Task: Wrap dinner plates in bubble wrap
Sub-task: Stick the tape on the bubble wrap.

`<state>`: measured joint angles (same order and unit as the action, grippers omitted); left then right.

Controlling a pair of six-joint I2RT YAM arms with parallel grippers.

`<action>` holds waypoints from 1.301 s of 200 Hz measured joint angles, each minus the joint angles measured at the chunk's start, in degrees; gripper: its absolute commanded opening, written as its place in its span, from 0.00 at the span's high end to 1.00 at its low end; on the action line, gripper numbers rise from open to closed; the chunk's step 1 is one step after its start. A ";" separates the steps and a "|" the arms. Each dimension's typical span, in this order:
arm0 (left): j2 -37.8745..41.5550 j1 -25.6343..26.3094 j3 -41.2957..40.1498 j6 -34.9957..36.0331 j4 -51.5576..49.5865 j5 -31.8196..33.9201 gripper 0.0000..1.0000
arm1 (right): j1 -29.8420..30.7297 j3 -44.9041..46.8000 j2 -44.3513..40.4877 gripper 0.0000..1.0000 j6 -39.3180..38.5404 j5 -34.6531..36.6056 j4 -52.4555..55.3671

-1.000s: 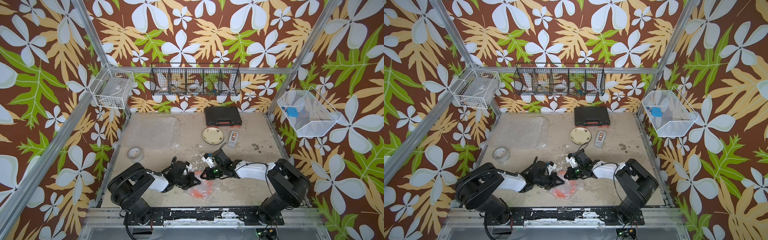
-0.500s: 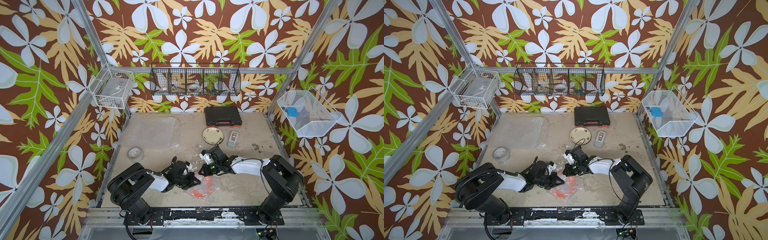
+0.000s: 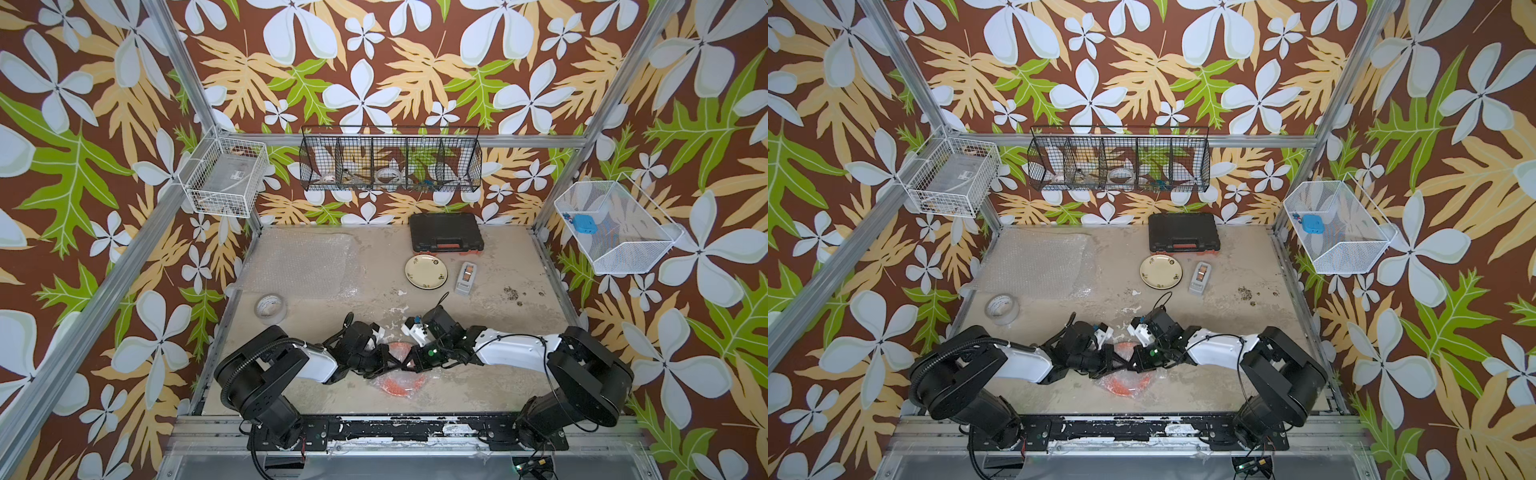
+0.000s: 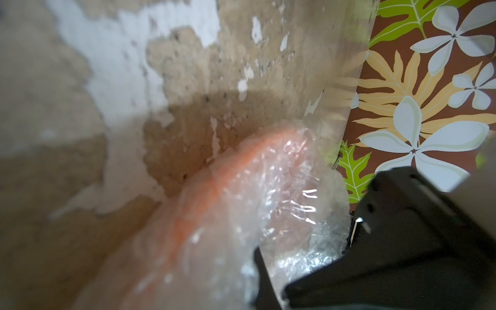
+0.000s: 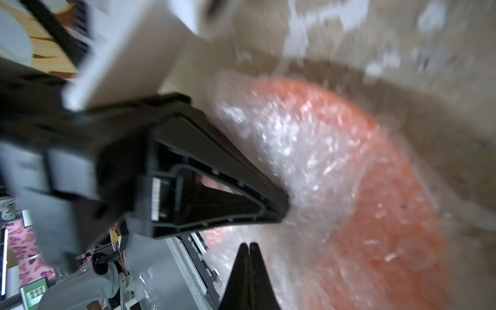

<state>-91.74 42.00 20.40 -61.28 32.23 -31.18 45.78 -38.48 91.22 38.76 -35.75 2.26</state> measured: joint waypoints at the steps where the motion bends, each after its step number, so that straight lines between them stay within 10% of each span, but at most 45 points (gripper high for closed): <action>1: 0.00 0.00 0.02 0.00 0.00 0.00 0.96 | -0.02 0.00 0.17 1.00 0.00 0.04 0.09; 241: -1.27 -0.68 1.60 1.03 -0.87 -1.81 0.96 | 7.43 5.81 -9.20 1.00 4.66 2.03 1.88; 260: -0.98 -0.68 1.55 1.22 -0.94 -1.64 0.96 | 3.65 6.82 -15.98 0.81 4.70 2.93 2.95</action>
<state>-92.73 41.32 21.96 -60.05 31.29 -32.82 49.43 -31.66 75.24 43.46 -32.82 5.21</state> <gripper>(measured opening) 0.051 0.055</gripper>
